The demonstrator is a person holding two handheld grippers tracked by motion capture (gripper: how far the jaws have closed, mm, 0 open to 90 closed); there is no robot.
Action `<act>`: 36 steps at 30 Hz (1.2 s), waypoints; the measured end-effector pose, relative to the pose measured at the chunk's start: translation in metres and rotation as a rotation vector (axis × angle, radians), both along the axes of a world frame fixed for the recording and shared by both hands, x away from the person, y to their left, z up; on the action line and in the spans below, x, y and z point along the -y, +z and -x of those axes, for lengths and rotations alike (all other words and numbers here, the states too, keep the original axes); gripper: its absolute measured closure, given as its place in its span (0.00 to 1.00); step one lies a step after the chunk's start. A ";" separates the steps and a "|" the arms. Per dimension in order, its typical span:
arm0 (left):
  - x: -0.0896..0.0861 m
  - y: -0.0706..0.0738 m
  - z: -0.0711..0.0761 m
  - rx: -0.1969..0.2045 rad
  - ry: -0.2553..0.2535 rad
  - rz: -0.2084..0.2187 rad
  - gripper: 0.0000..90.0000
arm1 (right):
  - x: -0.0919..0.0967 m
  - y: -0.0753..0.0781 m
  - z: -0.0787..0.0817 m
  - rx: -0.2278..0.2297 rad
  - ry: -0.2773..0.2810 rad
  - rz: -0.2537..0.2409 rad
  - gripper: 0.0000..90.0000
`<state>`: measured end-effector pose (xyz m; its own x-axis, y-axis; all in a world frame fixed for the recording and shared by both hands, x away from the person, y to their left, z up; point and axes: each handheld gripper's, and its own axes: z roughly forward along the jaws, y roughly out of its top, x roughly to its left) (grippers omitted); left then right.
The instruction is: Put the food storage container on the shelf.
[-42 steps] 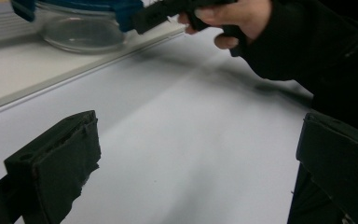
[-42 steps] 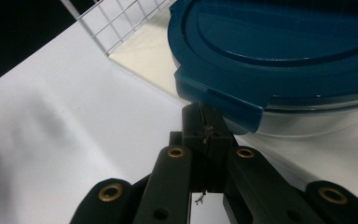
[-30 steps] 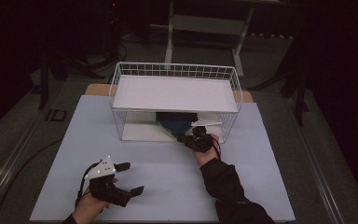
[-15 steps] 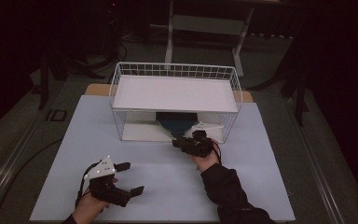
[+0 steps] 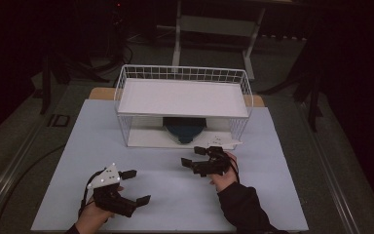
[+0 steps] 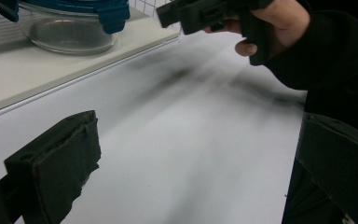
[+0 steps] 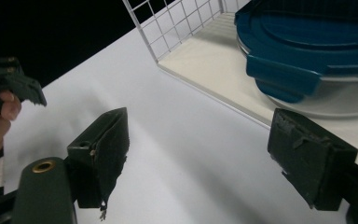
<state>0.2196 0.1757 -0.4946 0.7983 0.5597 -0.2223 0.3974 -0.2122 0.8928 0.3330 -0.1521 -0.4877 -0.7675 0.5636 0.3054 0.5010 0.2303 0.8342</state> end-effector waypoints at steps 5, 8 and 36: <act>0.001 0.000 0.000 0.000 0.002 -0.001 0.00 | 0.012 0.000 0.011 0.039 0.004 0.013 0.20; 0.001 0.000 0.000 0.002 -0.001 -0.004 0.00 | 0.019 0.001 0.016 0.035 0.009 0.015 0.18; 0.001 0.002 0.002 0.012 -0.009 -0.005 0.00 | 0.075 -0.003 0.074 0.099 -0.008 0.039 0.18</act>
<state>0.2172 0.1747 -0.4931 0.8058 0.5538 -0.2098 0.3844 -0.2196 0.8967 0.2595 -0.2267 -0.4911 -0.7881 0.5800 0.2063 0.4189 0.2597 0.8701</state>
